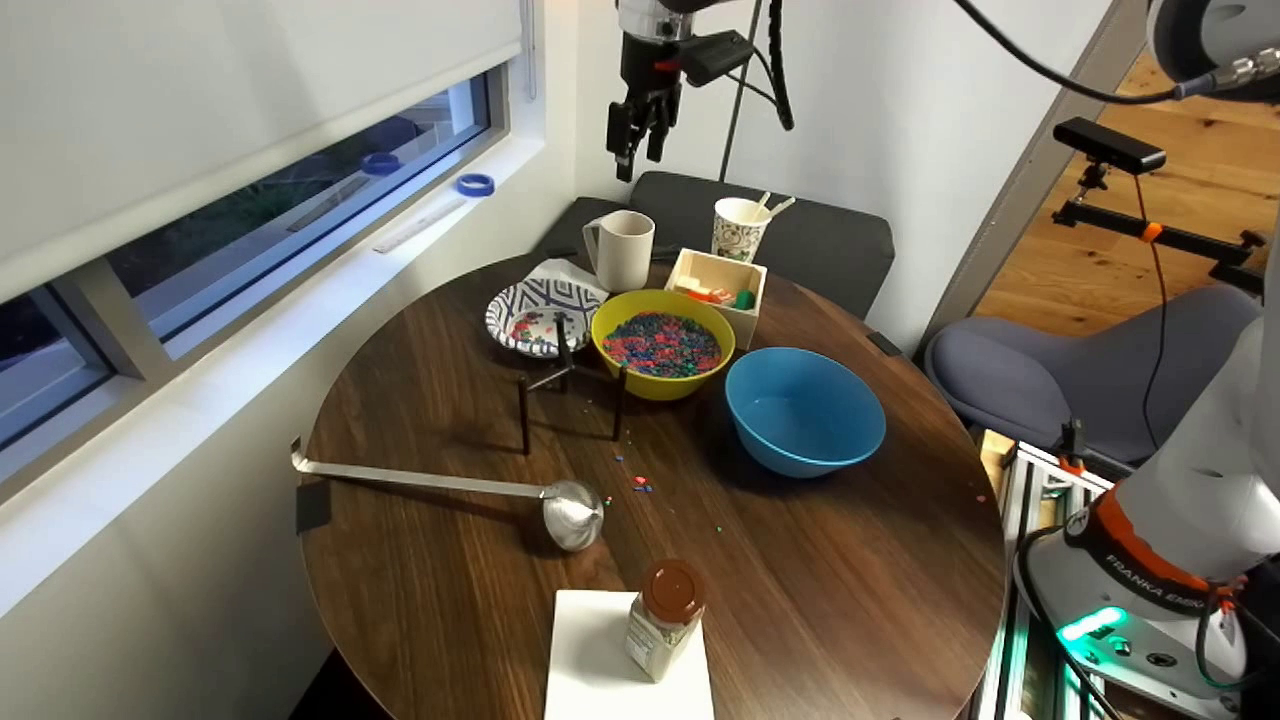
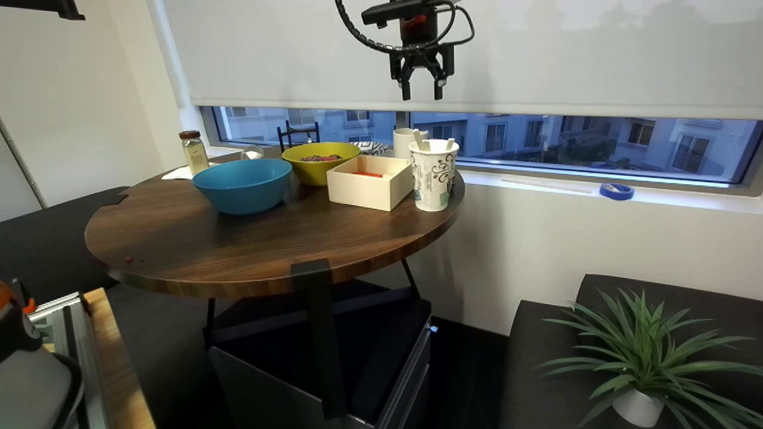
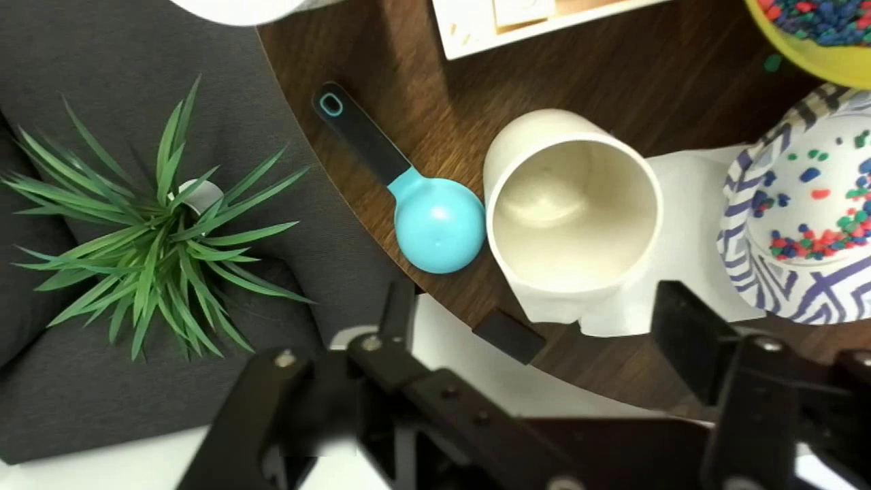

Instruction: Pick up the white mug and pour its contents into the yellow bowl, put the white mug at the front of the table, pick up the paper cup and put it in the white mug

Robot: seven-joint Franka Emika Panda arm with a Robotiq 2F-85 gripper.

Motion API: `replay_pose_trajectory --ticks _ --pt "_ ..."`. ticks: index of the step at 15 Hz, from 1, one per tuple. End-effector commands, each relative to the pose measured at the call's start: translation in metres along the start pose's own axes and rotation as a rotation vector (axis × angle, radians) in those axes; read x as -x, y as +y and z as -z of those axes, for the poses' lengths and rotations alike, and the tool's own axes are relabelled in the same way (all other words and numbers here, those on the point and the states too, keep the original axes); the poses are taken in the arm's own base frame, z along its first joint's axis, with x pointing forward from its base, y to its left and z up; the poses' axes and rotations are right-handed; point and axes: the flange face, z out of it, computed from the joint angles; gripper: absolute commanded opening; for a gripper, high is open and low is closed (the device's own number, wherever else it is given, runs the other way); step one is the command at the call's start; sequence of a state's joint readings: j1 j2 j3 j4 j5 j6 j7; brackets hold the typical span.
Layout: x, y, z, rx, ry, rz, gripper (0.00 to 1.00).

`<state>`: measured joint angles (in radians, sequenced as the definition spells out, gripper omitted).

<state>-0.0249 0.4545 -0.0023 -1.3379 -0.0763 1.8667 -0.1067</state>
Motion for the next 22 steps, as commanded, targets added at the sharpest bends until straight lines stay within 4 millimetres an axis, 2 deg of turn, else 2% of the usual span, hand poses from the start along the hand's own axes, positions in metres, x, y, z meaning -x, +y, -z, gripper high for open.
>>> replay_pose_trajectory --ticks 1,5,8,10,12,17,22 --pt "0.024 0.011 0.037 -0.003 -0.025 0.026 1.00" --pt "0.056 0.036 0.059 -0.009 -0.092 -0.003 1.00" --pt "0.072 0.058 0.059 -0.040 -0.136 -0.143 1.00" --pt "0.078 0.070 0.047 -0.056 -0.183 -0.248 1.00" --pt "0.083 0.072 0.032 -0.072 -0.216 -0.345 1.00" --pt "0.085 0.061 -0.007 -0.069 -0.234 -0.591 1.00" --pt "0.084 0.064 -0.043 -0.030 -0.177 -0.716 1.00"
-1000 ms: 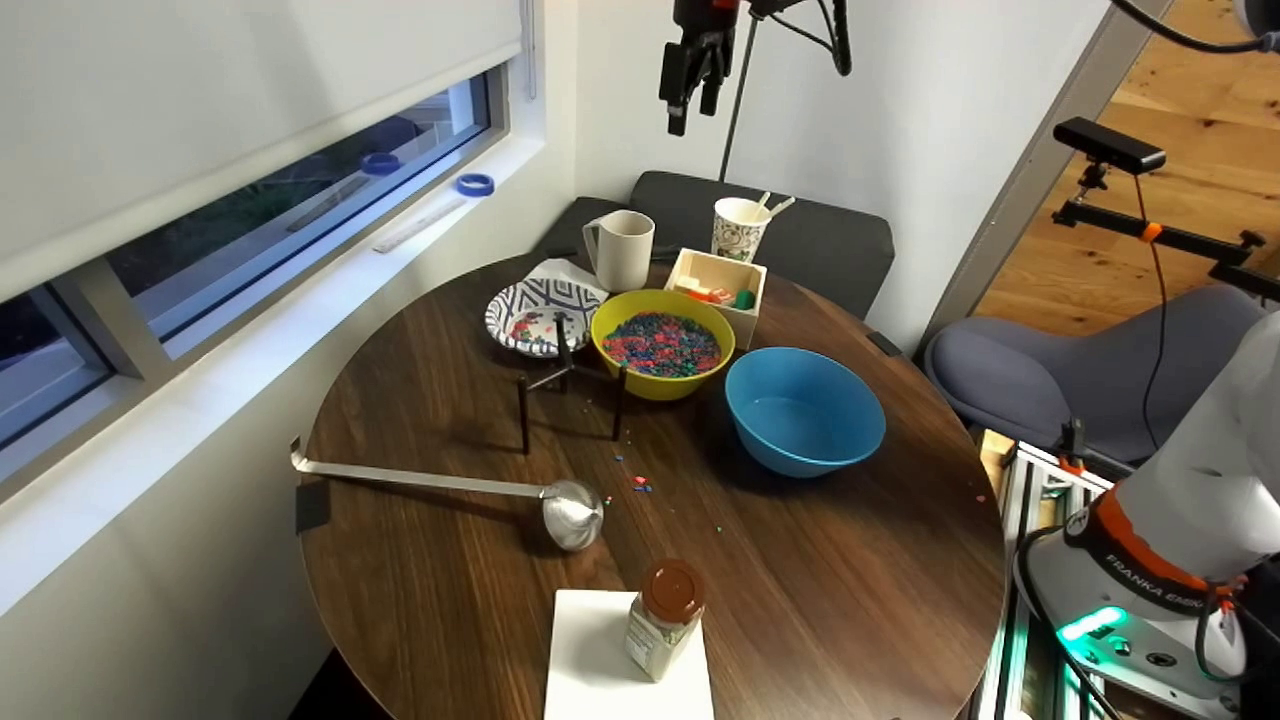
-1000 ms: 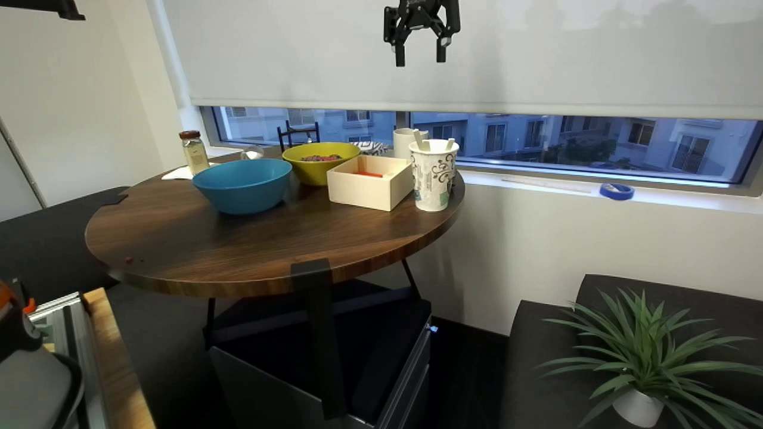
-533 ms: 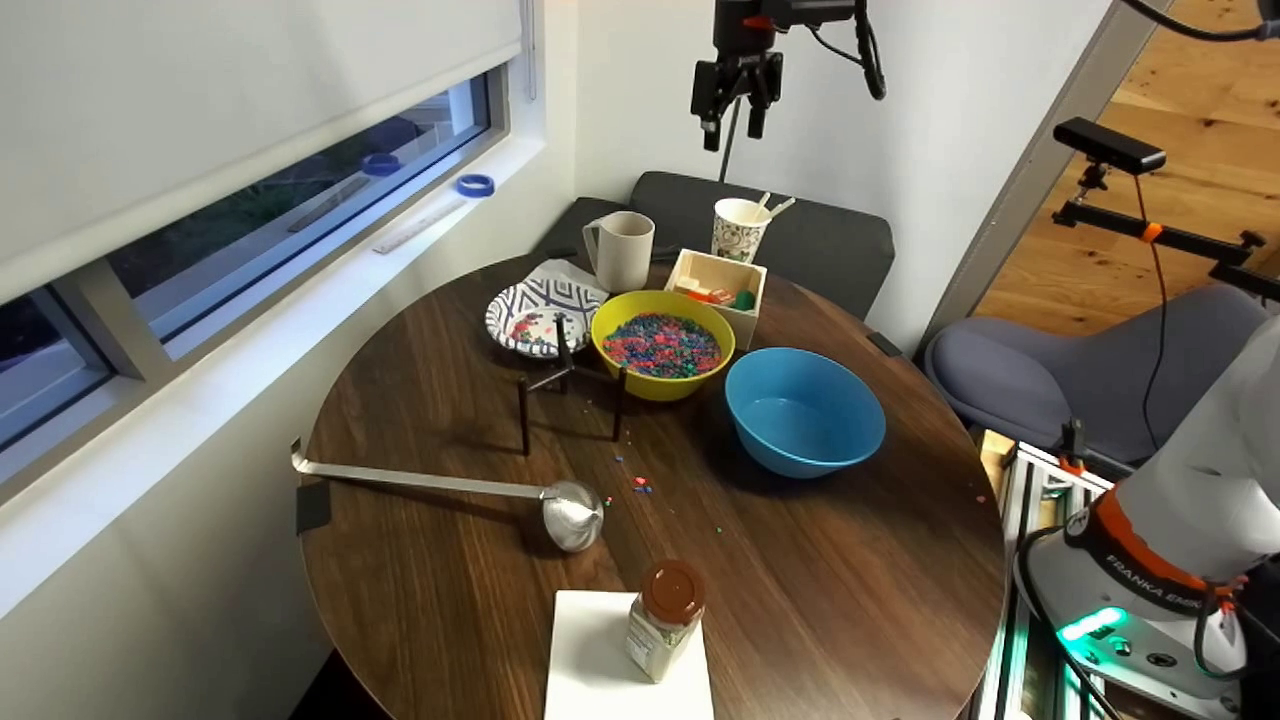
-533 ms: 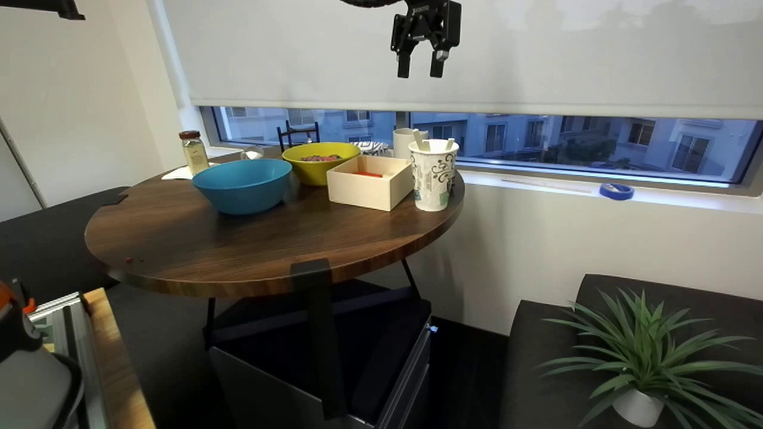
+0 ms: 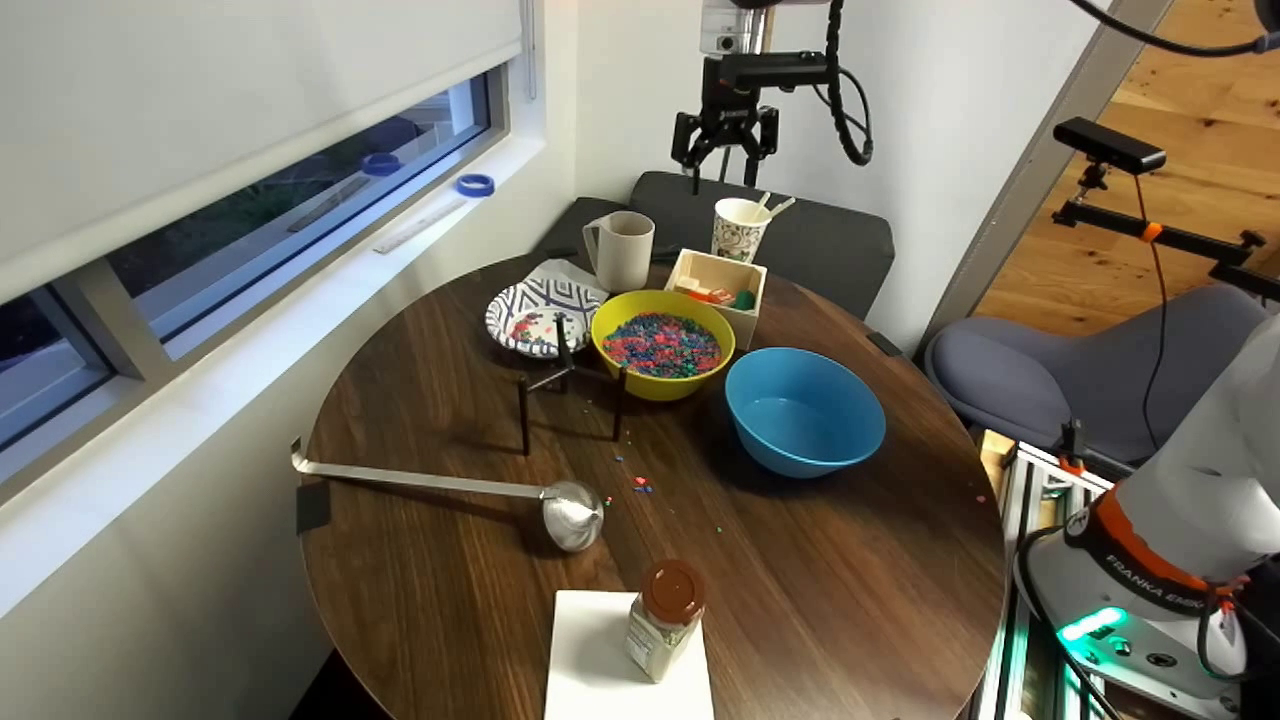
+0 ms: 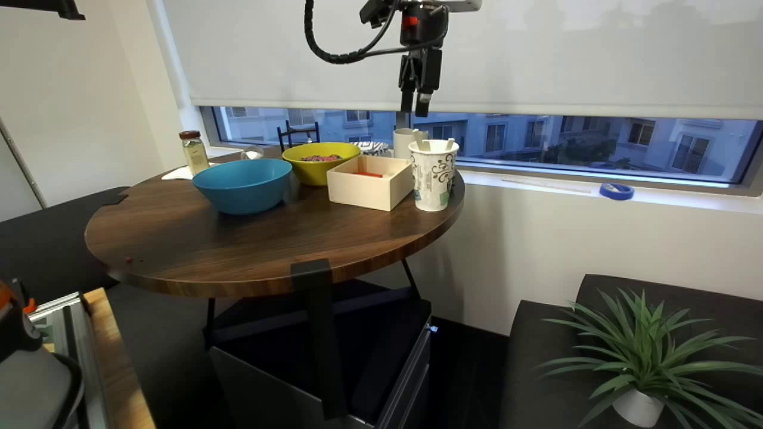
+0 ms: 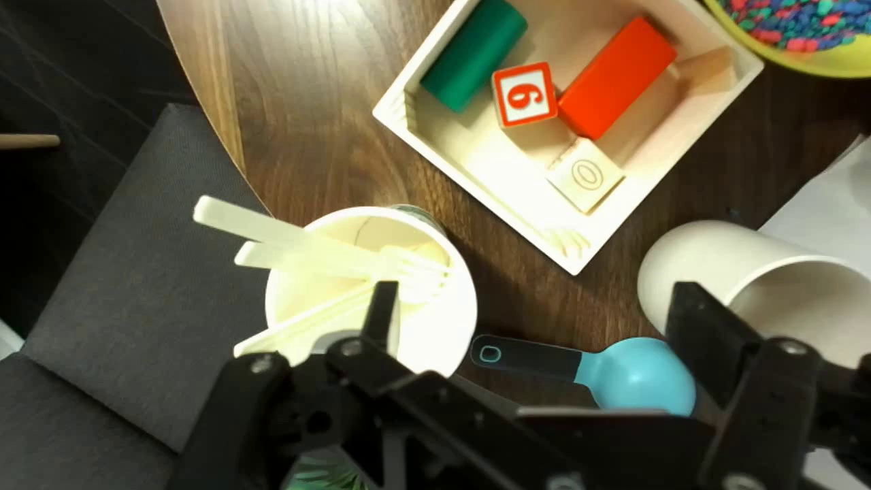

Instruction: Pick up the white mug and pour its contents into the yellow bowl, put the white mug at the front of the table, pick up the paper cup and put it in the white mug

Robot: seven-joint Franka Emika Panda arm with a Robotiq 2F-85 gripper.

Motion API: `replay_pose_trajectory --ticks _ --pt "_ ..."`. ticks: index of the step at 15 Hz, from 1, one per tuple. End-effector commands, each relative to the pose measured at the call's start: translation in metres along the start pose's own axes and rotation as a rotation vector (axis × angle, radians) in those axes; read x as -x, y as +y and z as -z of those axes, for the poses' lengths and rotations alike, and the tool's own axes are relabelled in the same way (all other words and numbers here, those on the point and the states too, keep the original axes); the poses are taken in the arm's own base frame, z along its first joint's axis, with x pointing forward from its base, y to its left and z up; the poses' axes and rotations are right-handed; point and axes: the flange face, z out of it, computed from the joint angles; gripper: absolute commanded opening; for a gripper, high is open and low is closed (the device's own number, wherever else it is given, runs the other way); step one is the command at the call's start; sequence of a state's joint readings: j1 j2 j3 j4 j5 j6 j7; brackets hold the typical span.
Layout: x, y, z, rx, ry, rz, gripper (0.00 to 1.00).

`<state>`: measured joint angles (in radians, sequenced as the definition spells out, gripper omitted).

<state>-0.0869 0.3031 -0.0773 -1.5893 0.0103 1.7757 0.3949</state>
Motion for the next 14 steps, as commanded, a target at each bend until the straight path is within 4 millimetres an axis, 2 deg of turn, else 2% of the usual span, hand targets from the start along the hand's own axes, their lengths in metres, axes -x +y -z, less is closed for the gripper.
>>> replay_pose_trajectory --ticks 1,5,6,8,11,14 --pt "-0.001 0.003 -0.024 -0.014 0.040 -0.076 1.00" --pt "-0.005 0.005 -0.041 -0.018 0.059 -0.101 1.00" --pt "-0.006 0.006 -0.045 -0.018 0.063 -0.105 0.78" --pt "-0.007 0.009 -0.052 -0.011 0.065 -0.115 0.68" --pt "-0.007 0.010 -0.063 0.004 0.061 -0.113 0.42" --pt "-0.003 0.011 -0.061 0.015 0.053 -0.089 0.19"
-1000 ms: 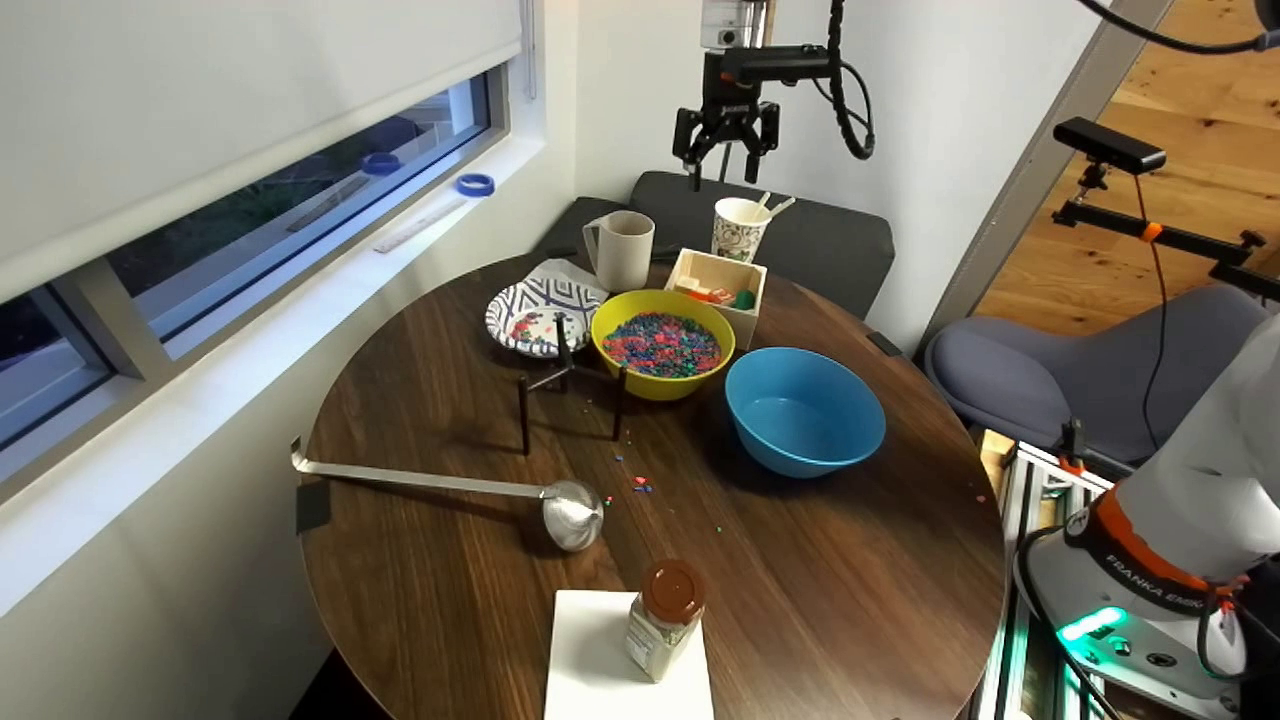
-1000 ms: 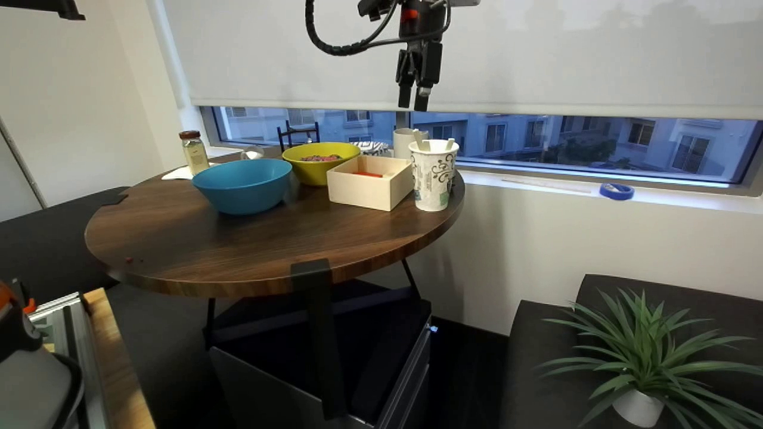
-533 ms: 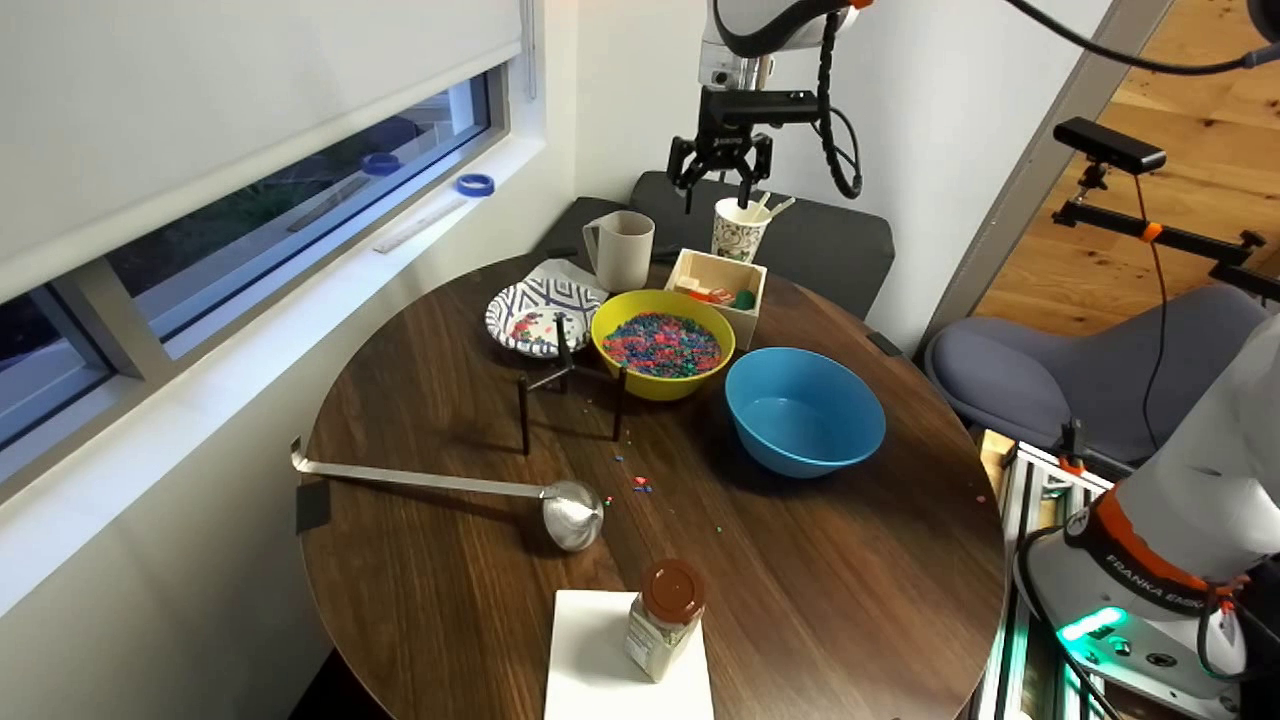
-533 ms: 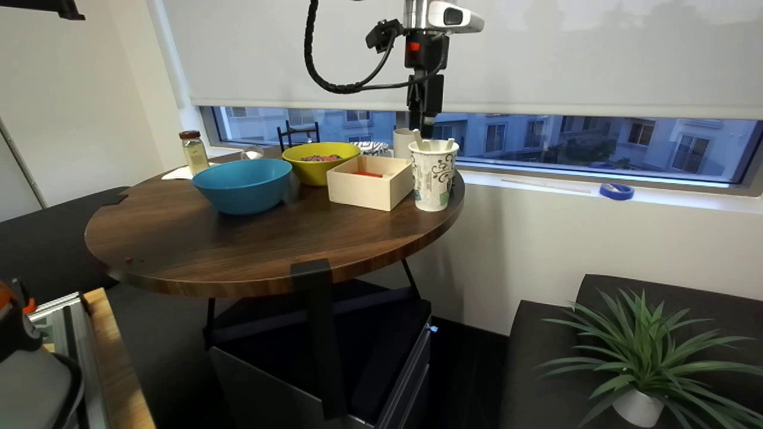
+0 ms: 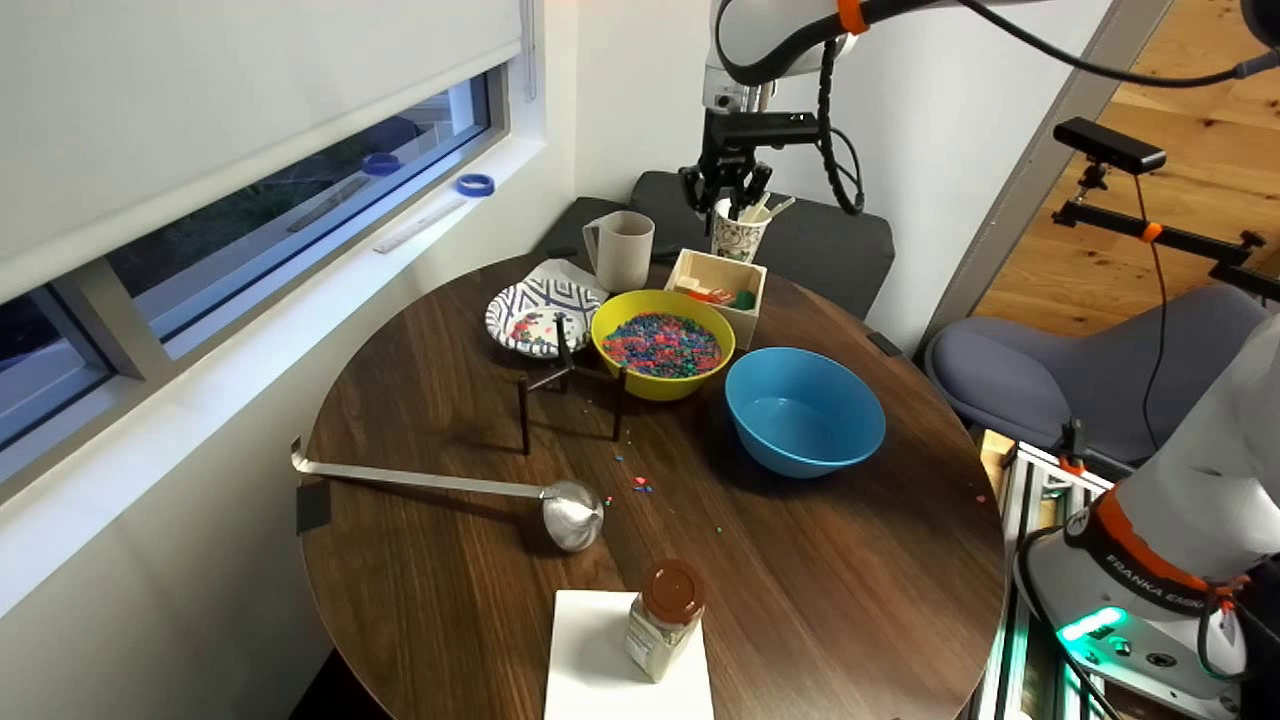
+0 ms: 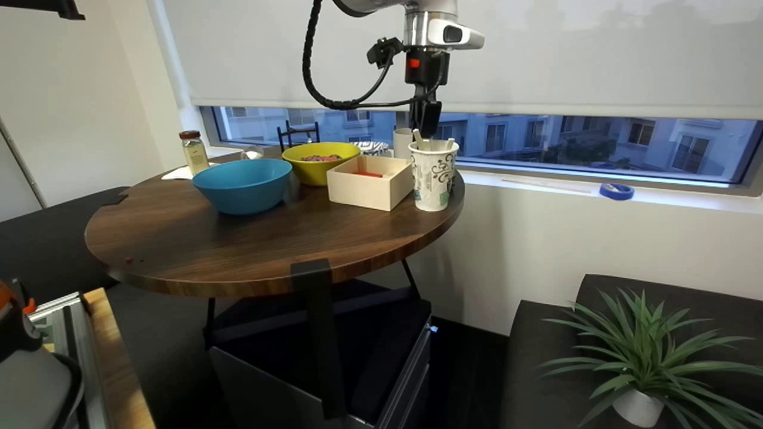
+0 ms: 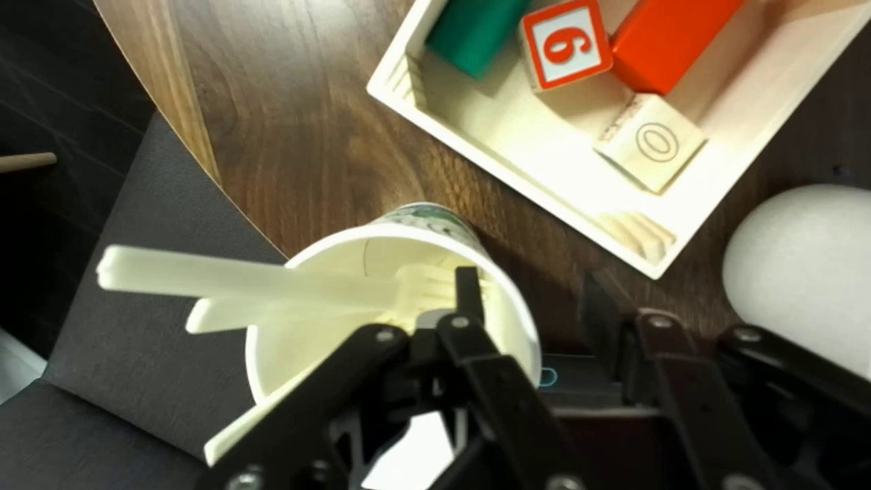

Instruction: Pick up the white mug and pour its contents into the yellow bowl, put the white mug at the front of the table, pick up the paper cup and put it in the white mug

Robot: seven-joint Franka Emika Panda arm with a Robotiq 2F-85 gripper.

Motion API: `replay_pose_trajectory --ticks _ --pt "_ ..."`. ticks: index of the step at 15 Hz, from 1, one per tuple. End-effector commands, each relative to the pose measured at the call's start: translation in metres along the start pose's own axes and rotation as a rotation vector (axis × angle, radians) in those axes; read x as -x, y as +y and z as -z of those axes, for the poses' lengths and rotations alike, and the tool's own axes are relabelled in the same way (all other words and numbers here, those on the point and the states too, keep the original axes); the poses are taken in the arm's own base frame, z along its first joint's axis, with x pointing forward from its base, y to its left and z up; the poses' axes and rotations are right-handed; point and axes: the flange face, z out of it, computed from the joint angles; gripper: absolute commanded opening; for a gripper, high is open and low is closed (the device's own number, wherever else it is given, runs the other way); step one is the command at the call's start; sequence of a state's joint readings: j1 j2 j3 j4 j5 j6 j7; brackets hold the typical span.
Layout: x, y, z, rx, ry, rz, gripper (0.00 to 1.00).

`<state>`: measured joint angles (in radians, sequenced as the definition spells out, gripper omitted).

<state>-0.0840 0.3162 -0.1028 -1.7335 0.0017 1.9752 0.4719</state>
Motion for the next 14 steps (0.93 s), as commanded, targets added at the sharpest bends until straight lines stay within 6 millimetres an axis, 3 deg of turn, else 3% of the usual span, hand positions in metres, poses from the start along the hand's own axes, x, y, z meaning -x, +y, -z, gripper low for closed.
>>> replay_pose_trajectory --ticks 1,3,8,12,14 --pt "0.007 0.000 0.001 0.024 0.010 0.015 0.12" --pt "0.008 0.000 0.006 0.042 0.020 0.026 0.01" --pt "0.011 0.008 0.036 0.089 0.080 0.062 0.01" --pt "0.014 0.001 0.083 0.091 0.154 0.159 0.01" --pt "0.012 -0.018 0.112 0.040 0.194 0.235 0.01"
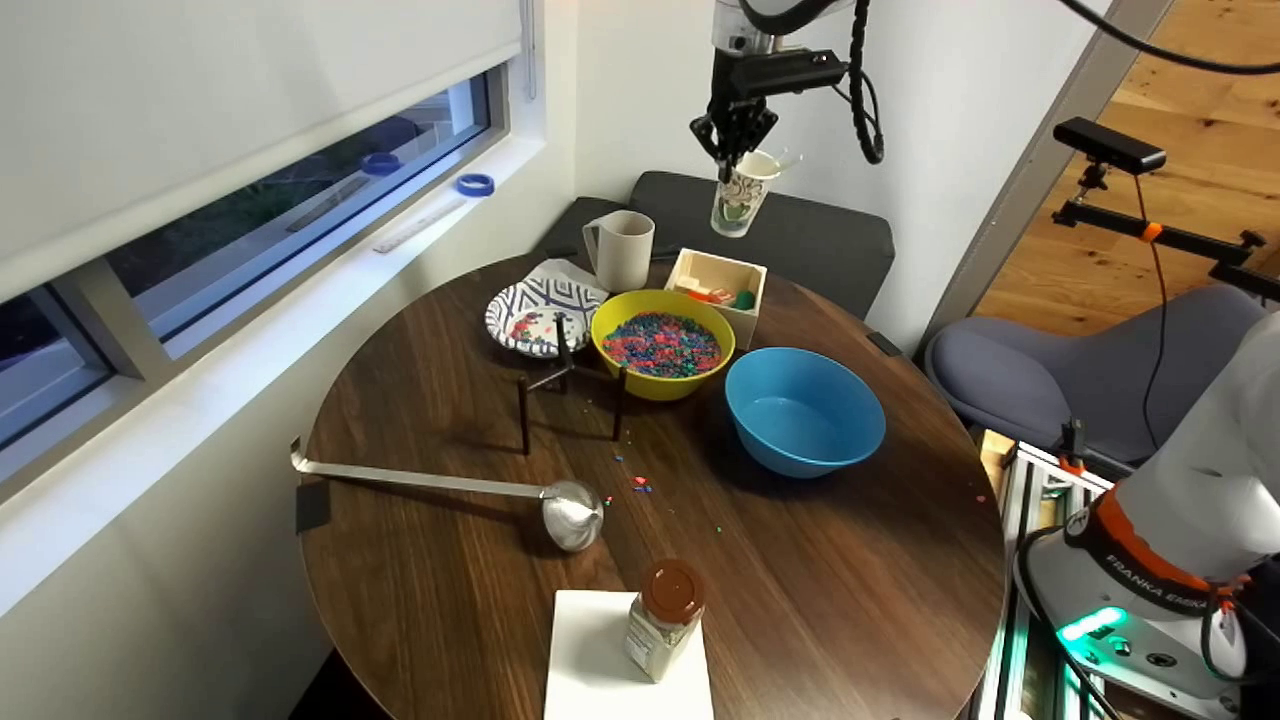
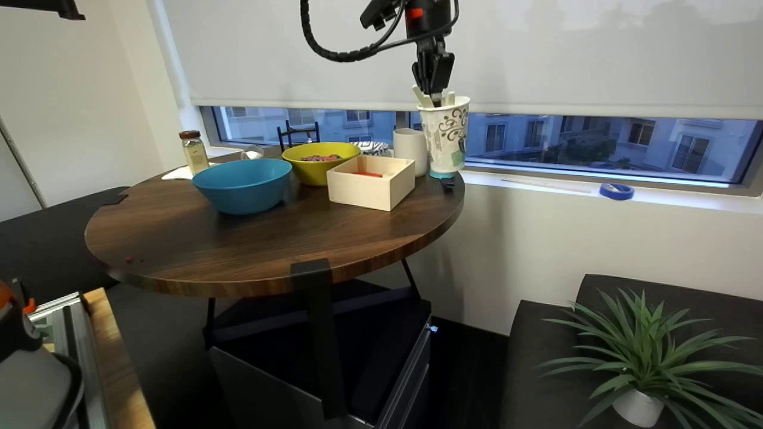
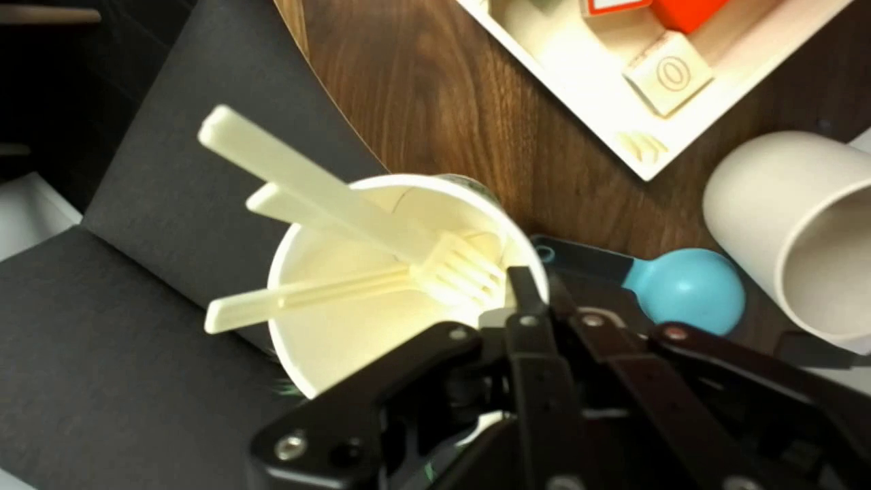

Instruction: Pick up the white mug and pour its contents into the yellow bowl, put the white mug at the front of the table, pick up the paper cup and put it in the white mug

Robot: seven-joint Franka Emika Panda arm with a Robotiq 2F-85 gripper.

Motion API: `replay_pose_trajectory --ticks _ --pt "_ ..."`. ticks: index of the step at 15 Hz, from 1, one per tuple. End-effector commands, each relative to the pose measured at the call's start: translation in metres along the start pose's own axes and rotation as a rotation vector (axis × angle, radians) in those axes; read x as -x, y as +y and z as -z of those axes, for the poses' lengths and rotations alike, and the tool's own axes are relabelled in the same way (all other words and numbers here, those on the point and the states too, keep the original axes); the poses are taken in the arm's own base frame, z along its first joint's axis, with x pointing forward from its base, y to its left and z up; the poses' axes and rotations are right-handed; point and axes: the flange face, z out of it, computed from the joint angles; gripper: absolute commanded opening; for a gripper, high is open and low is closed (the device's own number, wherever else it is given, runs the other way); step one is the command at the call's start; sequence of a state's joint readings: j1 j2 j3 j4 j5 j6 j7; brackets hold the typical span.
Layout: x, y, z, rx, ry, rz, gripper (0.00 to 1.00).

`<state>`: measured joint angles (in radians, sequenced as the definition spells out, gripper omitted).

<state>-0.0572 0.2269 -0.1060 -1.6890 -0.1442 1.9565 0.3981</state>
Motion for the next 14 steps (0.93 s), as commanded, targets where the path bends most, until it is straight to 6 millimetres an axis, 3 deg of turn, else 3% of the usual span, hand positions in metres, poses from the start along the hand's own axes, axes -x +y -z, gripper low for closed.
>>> replay_pose_trajectory --ticks 1,4,7,14 --pt "-0.007 -0.025 0.051 -0.058 0.053 0.129 0.01" --pt "-0.006 -0.056 0.082 -0.087 0.043 0.238 0.01" --pt "0.000 -0.086 0.097 -0.085 0.004 0.337 0.01" --pt "-0.010 -0.135 0.084 -0.062 -0.041 0.439 0.01"
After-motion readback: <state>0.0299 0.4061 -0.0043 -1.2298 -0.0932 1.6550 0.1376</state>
